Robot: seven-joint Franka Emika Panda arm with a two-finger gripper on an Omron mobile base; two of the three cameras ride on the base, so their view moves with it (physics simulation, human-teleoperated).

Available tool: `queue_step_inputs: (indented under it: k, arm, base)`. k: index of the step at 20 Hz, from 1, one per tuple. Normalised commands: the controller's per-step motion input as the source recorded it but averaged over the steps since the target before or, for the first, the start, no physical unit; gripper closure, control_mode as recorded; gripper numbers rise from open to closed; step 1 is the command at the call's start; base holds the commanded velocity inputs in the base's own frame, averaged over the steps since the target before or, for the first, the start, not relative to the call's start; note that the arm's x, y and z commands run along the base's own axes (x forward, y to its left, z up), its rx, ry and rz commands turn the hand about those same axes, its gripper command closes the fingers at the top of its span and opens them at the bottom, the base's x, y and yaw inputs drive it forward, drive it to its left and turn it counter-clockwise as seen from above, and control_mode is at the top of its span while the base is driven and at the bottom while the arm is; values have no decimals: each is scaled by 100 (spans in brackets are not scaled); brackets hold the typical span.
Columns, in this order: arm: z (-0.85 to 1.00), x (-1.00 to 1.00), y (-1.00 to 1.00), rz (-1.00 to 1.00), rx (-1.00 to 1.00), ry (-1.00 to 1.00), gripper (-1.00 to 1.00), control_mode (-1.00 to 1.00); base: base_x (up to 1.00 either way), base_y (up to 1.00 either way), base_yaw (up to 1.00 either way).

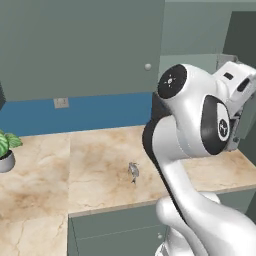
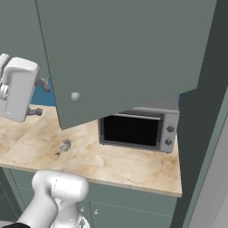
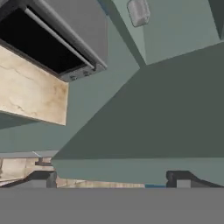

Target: Retrieve the tupperware from the cabinet, then place the raw meat into the tupperware to avoid contamination.

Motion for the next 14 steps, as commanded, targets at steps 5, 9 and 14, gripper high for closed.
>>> queue_step_inputs:
  k: [5,9,14]
  arm:
    - [5,16,-22,-29,-11,33,-100,-100]
    - [0,3,-22,-34,-9,26,-100,-100]
    - [0,-19,-2,-32,-3,15,-100,-100]
  base:
    - [0,0,0]
    - [0,0,0]
    - [0,0,0]
